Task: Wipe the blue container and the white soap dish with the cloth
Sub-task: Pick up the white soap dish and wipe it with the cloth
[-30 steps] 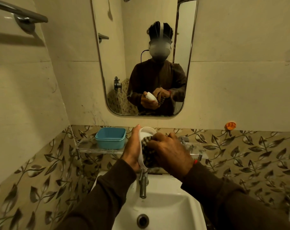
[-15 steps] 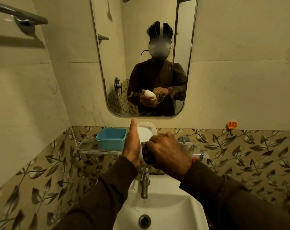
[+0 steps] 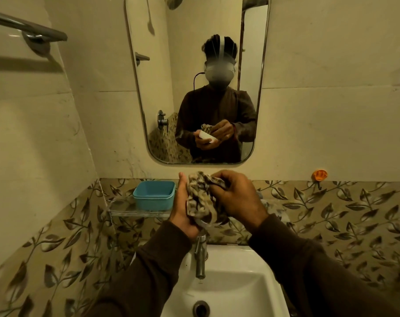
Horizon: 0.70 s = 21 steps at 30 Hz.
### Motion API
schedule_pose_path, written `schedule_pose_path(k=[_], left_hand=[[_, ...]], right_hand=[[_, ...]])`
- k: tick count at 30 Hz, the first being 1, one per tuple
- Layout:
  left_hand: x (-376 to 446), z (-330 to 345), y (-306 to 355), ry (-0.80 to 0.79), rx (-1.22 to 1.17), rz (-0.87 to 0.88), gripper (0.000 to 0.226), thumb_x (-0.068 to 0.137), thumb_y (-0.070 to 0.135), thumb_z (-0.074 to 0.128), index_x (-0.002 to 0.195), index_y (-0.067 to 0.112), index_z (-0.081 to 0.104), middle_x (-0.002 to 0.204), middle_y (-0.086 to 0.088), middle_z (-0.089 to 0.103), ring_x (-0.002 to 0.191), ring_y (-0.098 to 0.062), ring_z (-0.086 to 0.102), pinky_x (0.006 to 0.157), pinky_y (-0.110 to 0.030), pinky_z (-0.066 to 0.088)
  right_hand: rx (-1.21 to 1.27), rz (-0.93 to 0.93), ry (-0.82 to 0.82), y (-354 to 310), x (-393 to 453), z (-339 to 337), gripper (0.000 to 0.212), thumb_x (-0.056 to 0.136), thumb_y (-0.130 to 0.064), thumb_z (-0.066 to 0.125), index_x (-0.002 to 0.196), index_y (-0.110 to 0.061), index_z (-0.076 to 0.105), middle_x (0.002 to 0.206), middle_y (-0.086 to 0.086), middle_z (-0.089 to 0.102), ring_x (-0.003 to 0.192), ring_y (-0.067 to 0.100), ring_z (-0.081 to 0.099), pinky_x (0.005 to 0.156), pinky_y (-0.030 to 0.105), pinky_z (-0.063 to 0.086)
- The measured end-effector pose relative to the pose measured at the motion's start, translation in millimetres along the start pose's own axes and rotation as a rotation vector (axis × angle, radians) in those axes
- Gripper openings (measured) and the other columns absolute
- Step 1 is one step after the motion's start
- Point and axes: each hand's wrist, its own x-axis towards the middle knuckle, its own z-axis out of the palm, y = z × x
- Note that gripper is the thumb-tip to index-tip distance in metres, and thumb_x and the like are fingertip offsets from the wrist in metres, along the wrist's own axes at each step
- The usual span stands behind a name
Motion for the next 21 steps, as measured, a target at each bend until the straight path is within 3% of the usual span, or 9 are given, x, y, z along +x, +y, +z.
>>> schedule_pose_path(k=[4, 7, 9, 11, 16, 18, 21], left_hand=[[-1.5, 12.6, -12.9, -0.064, -0.110, 0.038, 0.076, 0.096, 0.069, 0.033, 0.141, 0.013, 0.057, 0.144, -0.023, 0.057, 0.135, -0.040, 0.050, 0.116, -0.058, 0.033], [1.5, 17.8, -20.7, -0.027, -0.168, 0.064, 0.059, 0.099, 0.057, 0.038, 0.129, 0.014, 0.067, 0.131, -0.021, 0.067, 0.127, -0.037, 0.057, 0.105, -0.052, 0.047], [3.7, 14.6, -23.7, -0.005, -0.193, 0.074, 0.058, 0.100, 0.053, 0.037, 0.106, 0.013, 0.079, 0.109, -0.020, 0.076, 0.110, -0.035, 0.065, 0.087, -0.048, 0.055], [5.8, 8.0, -24.8, 0.023, -0.184, 0.084, 0.062, 0.100, 0.053, 0.036, 0.094, 0.011, 0.081, 0.099, -0.021, 0.077, 0.103, -0.035, 0.067, 0.082, -0.047, 0.056], [3.8, -7.0, -30.0, 0.014, -0.063, 0.043, 0.065, 0.099, 0.058, 0.033, 0.112, 0.009, 0.072, 0.114, -0.024, 0.072, 0.112, -0.038, 0.063, 0.097, -0.052, 0.050], [2.3, -11.3, -22.4, -0.022, -0.027, 0.011, 0.066, 0.097, 0.062, 0.037, 0.113, 0.009, 0.073, 0.111, -0.023, 0.073, 0.107, -0.036, 0.066, 0.094, -0.049, 0.052], [4.8, -14.9, -1.5, -0.036, 0.075, 0.020, 0.062, 0.098, 0.060, 0.037, 0.116, 0.012, 0.073, 0.101, -0.021, 0.069, 0.094, -0.032, 0.065, 0.086, -0.044, 0.052]], right_hand=[[-0.316, -0.254, 0.161, -3.0, 11.8, -1.7, 0.013, 0.083, -0.017, 0.069, 0.094, -0.017, 0.062, 0.095, 0.000, 0.060, 0.085, 0.015, 0.056, 0.075, 0.035, 0.054], [-0.501, -0.344, 0.129, -8.2, 13.6, 1.3, 0.017, 0.086, -0.019, 0.066, 0.102, -0.014, 0.064, 0.102, 0.004, 0.060, 0.090, 0.021, 0.056, 0.077, 0.038, 0.053], [-0.536, -0.390, 0.037, -9.1, 13.7, 1.9, 0.019, 0.087, -0.017, 0.064, 0.106, -0.013, 0.068, 0.105, 0.007, 0.064, 0.094, 0.023, 0.059, 0.080, 0.037, 0.053], [-0.497, -0.398, -0.061, -7.4, 12.5, -0.1, 0.022, 0.089, -0.014, 0.061, 0.109, -0.012, 0.069, 0.106, 0.008, 0.068, 0.096, 0.023, 0.061, 0.084, 0.037, 0.053], [-0.437, -0.384, -0.336, 0.0, 10.0, -10.6, 0.028, 0.092, -0.011, 0.055, 0.118, -0.014, 0.066, 0.115, 0.004, 0.067, 0.105, 0.019, 0.060, 0.094, 0.036, 0.050], [-0.419, -0.412, -0.436, 4.6, 6.3, -13.4, 0.028, 0.091, -0.009, 0.057, 0.116, -0.016, 0.067, 0.114, 0.001, 0.067, 0.107, 0.015, 0.058, 0.095, 0.034, 0.048], [-0.405, -0.425, -0.610, 12.4, -5.8, -14.3, 0.028, 0.092, -0.023, 0.056, 0.118, -0.026, 0.063, 0.123, -0.008, 0.060, 0.117, 0.008, 0.043, 0.103, 0.024, 0.025]])
